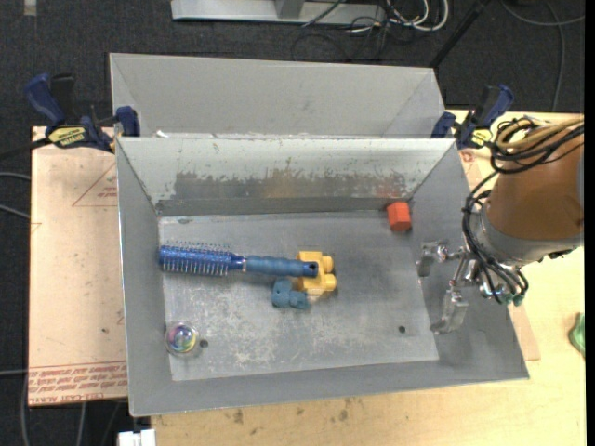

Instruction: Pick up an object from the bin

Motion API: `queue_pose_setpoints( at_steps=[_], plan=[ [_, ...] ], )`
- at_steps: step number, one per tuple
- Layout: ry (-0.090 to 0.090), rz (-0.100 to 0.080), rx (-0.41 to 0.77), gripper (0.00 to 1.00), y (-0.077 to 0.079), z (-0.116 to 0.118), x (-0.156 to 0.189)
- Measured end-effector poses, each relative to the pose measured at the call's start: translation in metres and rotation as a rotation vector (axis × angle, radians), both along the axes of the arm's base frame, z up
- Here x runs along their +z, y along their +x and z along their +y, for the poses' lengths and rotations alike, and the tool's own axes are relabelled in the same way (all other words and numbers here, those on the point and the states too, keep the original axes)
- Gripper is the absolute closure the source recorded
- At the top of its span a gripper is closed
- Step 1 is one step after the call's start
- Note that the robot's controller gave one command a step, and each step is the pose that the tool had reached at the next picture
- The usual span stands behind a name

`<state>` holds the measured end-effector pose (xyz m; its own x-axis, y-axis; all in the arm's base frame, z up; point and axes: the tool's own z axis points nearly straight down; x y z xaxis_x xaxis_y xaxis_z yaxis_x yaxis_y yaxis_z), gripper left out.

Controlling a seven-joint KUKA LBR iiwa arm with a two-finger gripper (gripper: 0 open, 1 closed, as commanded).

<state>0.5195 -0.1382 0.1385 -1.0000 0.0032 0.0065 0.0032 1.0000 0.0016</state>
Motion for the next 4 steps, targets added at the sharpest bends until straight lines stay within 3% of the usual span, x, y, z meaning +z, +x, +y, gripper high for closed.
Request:
queue_pose_setpoints(
  at_steps=[1,2,3,4],
  plan=[
    [0.003,-0.008,0.239,0.00,0.020,0.106,-0.013],
    [0.002,-0.016,0.254,0.00,0.061,0.155,0.003],
    [0.002,-0.007,0.364,0.00,0.094,0.184,-0.066],
    [0.000,-0.009,0.364,1.00,0.095,0.183,-0.063]
  ],
)
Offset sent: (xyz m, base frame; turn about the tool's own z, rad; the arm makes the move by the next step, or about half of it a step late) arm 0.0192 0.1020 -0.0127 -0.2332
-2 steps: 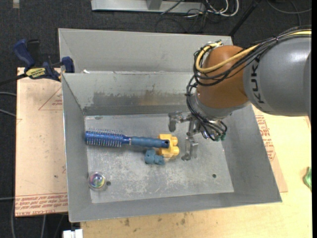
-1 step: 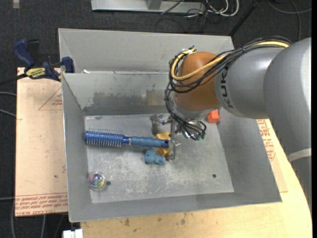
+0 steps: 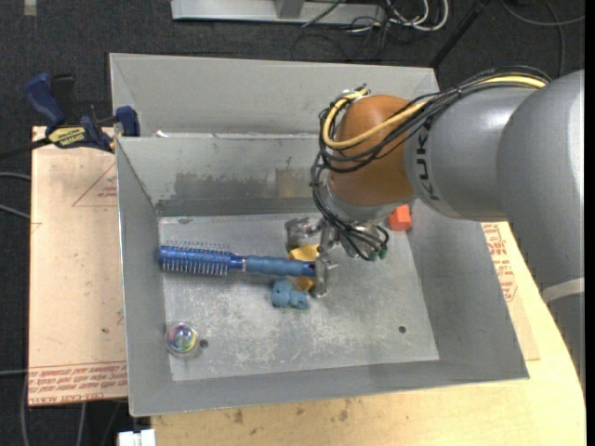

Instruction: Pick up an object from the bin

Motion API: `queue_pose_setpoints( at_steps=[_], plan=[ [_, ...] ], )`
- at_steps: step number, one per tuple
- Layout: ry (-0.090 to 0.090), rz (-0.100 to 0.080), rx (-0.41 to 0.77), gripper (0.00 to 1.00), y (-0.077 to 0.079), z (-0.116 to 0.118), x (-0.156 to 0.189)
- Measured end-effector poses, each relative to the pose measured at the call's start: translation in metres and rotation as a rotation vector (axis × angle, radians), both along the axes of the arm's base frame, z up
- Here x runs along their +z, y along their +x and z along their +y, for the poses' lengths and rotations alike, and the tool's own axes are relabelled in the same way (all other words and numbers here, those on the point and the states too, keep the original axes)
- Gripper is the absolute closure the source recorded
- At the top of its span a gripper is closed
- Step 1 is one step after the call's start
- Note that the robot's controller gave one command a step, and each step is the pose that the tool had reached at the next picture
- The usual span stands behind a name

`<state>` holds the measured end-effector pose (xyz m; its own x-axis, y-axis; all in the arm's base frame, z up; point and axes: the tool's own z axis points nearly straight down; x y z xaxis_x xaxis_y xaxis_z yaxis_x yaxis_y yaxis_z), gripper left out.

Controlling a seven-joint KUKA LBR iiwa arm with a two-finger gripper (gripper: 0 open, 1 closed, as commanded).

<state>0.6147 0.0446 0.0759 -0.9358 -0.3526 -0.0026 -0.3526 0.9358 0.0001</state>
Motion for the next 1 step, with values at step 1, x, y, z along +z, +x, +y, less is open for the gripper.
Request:
queue_pose_setpoints(
  at_steps=[1],
  plan=[
    [0.000,-0.012,-0.033,1.00,0.0328,-0.0152,0.1506]
  ],
)
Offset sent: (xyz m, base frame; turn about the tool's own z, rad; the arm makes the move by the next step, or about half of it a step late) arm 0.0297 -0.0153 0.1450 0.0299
